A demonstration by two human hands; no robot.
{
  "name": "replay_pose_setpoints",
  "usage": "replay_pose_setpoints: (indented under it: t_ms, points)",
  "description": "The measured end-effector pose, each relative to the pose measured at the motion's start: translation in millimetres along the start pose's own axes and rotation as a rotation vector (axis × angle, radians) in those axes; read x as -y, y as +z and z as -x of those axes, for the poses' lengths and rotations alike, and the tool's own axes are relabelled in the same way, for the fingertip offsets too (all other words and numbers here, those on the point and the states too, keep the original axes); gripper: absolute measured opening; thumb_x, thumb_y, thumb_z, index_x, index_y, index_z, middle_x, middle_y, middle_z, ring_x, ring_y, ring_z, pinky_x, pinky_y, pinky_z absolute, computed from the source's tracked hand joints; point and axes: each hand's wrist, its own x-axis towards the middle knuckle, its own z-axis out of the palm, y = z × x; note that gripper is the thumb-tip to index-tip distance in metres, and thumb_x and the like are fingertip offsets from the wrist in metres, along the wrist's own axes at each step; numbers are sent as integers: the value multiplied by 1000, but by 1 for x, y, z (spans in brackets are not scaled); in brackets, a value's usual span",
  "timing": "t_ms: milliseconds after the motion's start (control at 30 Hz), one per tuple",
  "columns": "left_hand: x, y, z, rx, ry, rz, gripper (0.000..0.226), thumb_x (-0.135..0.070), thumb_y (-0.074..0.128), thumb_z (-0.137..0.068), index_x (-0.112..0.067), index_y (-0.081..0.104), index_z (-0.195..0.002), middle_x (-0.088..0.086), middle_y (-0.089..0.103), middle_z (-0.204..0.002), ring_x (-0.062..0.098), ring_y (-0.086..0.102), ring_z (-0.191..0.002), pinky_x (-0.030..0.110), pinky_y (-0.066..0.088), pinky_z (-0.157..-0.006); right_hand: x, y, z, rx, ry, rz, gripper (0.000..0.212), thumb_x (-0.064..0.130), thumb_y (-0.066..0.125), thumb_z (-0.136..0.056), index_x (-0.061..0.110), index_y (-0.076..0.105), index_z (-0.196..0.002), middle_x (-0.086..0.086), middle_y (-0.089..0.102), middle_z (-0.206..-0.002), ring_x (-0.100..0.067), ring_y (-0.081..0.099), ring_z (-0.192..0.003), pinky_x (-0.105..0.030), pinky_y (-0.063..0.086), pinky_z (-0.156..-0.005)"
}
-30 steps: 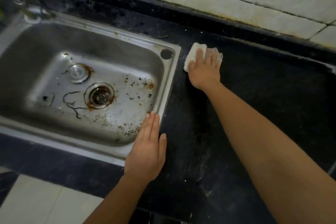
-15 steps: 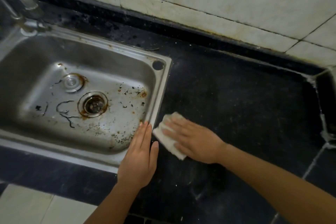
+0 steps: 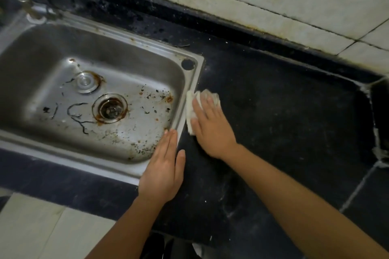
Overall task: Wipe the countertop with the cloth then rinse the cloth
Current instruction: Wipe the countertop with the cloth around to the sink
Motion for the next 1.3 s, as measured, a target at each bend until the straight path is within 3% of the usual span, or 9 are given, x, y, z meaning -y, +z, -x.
replay_pose_setpoints:
  t_ms: [100,300,433,600,700,800,967,1167,1300]
  points:
    - [-3,-3,1,5,-22,53,64,-49,11,-95,-17,14,-150,-8,15,-155,1,8,-141,16,4,-112,19,12,69,43,-192,6,55,34,20,-102,9,20,-150,-13,14,-159,-28,6,-147,-47,13,-119]
    - [-7,-7,2,18,-79,107,62,-46,15,-94,-22,13,-151,-3,18,-157,6,14,-144,23,11,-114,-23,-2,82,164,-379,222,53,31,22,-103,14,13,-152,-9,13,-159,-25,4,-147,-34,-2,-119]
    - [-7,-6,3,-11,-70,80,54,-36,22,-99,-19,15,-150,-2,21,-156,8,16,-143,21,11,-113,-87,-16,43,73,149,267,76,44,-22,-88,8,-2,-152,-15,-5,-160,-34,-9,-146,-42,-6,-119]
    - [-11,-7,4,2,-78,86,54,-35,23,-100,-18,14,-151,0,20,-157,10,17,-144,22,11,-112,-95,-9,63,7,705,49,62,35,1,-96,12,6,-153,-10,-5,-161,-29,-11,-146,-43,-5,-119]
    - [-14,-10,5,9,-82,80,54,-36,23,-100,-19,14,-151,0,20,-157,12,17,-143,24,11,-112,-41,17,89,-31,473,104,70,34,-6,-90,8,15,-151,-17,3,-159,-39,-2,-145,-51,1,-119]
    - [-14,-10,6,27,-65,62,55,-36,23,-101,-18,13,-151,1,18,-157,12,15,-144,23,8,-112,13,27,138,-61,160,65,59,31,17,-97,6,19,-149,-16,21,-157,-35,15,-145,-51,21,-116]
    - [-10,-8,6,51,-12,-10,55,-32,27,-101,-12,14,-150,5,13,-158,13,10,-145,21,2,-113,1,15,161,54,-151,72,57,28,39,-100,13,19,-151,-9,20,-158,-28,15,-146,-38,6,-120]
    - [-4,-3,6,54,31,-89,56,-34,23,-101,-12,11,-151,1,7,-159,10,4,-145,21,1,-114,-93,-22,139,39,682,48,57,33,19,-103,11,1,-153,-13,-6,-160,-29,-9,-147,-40,-2,-119]
    - [-4,-1,7,60,38,-122,57,-35,21,-101,-12,8,-151,3,5,-159,12,2,-146,25,1,-115,-111,0,158,8,940,-9,64,33,-2,-93,8,8,-152,-17,-9,-159,-35,-12,-145,-48,-2,-118]
